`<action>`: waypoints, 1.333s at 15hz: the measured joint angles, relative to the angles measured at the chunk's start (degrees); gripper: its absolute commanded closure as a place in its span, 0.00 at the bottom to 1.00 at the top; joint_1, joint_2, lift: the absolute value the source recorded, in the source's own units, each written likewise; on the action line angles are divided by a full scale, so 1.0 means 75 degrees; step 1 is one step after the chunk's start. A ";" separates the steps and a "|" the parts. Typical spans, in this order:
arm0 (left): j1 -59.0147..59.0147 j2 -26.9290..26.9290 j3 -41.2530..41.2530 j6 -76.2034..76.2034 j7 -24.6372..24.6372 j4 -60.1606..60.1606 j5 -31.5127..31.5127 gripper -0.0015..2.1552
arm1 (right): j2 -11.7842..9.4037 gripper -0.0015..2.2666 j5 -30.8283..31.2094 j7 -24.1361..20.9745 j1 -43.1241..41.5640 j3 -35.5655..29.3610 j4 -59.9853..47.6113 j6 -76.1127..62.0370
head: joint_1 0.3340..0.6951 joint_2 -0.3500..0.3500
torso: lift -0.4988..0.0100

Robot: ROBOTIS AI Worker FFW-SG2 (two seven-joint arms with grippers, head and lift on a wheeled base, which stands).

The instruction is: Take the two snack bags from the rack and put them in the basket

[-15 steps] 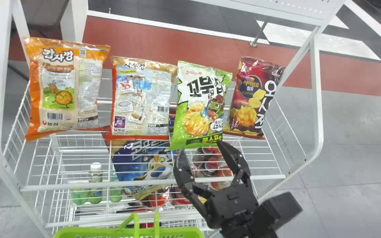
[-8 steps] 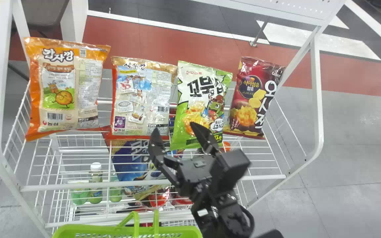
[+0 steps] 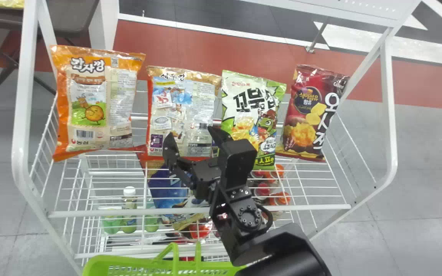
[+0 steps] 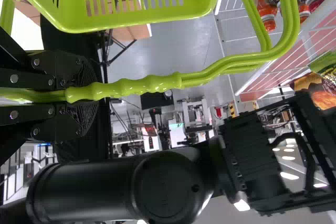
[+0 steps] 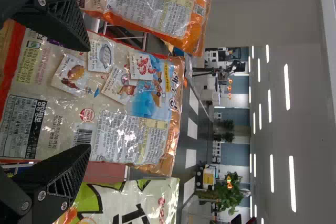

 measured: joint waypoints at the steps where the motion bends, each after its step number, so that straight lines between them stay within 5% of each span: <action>1: 0.0000 0.0001 -0.0009 -0.0001 0.0000 0.0000 -0.0005 0.71 | 0.0013 0.08 0.0003 -0.0026 -0.0166 0.0049 0.0085 0.0090 | 1.00 0.14 | 0.96; 7: 0.0000 0.0018 -0.0001 -0.0001 -0.0053 0.0057 -0.0010 0.71 | 0.0033 0.10 -0.0024 -0.0433 -0.1285 0.0244 0.0800 0.1119 | 1.00 0.18 | 0.96; 9: 0.0000 0.0023 0.0008 -0.0001 -0.0086 0.0111 -0.0001 0.71 | 0.0029 0.25 -0.0175 -0.0318 -0.1635 0.0256 0.0979 0.1739 | 1.00 0.19 | 0.96; 11: -0.0033 0.0022 0.0001 -0.0016 -0.0087 0.0183 0.0001 0.71 | 0.0022 0.66 -0.0258 -0.0026 -0.1806 0.0228 0.0972 0.2430 | 1.00 0.20 | 0.96; 13: -0.0092 0.0018 -0.0055 -0.0014 -0.0056 0.0223 0.0001 0.71 | 0.0021 0.85 -0.0281 0.0064 -0.1752 0.0257 0.0777 0.2747 | 1.00 0.20 | 0.96; 15: -0.0128 0.0022 -0.0092 -0.0003 -0.0033 0.0229 -0.0008 0.71 | 0.0005 0.98 -0.0264 0.0052 -0.1635 0.0316 0.0580 0.2747 | 1.00 0.20 | 0.96; 20: -0.0163 0.0024 -0.0175 0.0000 0.0020 0.0204 -0.0022 0.71 | -0.0215 1.00 -0.0337 0.0001 -0.1176 0.0337 -0.0296 0.2743 | 1.00 0.19 | 0.96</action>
